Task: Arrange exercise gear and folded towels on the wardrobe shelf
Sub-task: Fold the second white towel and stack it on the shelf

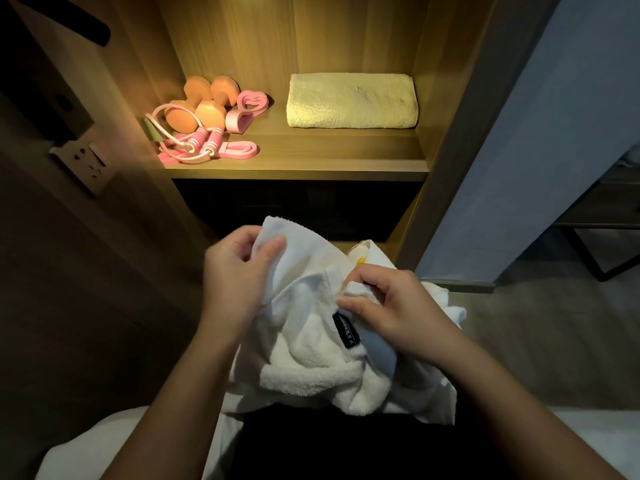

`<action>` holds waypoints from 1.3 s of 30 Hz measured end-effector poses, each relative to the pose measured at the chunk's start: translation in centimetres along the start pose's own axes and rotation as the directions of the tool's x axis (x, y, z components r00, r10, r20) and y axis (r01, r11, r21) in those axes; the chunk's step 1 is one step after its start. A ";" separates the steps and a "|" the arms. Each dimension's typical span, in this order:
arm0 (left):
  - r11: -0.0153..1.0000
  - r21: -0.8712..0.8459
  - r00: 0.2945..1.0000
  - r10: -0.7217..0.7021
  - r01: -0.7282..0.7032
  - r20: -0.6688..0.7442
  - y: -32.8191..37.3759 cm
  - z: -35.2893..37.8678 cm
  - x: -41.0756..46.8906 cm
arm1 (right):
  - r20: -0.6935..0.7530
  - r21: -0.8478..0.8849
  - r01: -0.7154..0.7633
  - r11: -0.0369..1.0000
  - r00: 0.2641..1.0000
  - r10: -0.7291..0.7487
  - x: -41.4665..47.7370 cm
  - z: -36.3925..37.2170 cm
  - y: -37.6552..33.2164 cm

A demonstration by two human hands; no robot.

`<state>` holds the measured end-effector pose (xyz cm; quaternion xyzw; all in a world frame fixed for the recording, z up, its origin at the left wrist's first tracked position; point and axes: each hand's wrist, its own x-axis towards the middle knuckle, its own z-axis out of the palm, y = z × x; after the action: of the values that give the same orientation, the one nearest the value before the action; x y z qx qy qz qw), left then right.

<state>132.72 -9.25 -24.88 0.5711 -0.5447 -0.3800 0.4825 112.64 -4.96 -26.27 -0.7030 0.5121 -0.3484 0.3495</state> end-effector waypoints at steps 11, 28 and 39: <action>0.878 0.308 0.872 0.207 -0.365 0.443 0.7 1.2 -0.4 | 0.029 -0.038 0.073 0.997 0.997 -0.072 -0.2 -1.0 -0.1; 0.897 0.217 0.889 0.299 -0.386 0.348 0.5 0.5 -2.3 | -0.067 0.038 0.015 0.999 0.998 -0.013 -0.1 -0.1 0.8; 0.822 0.284 0.854 0.398 -0.494 0.336 0.0 0.6 -3.3 | -0.112 0.071 -0.004 0.997 0.994 0.012 -0.4 0.3 1.1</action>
<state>131.77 -6.11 -25.29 0.4496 -0.7828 -0.2208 0.3693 112.30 -4.81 -27.39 -0.6675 0.5211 -0.4039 0.3459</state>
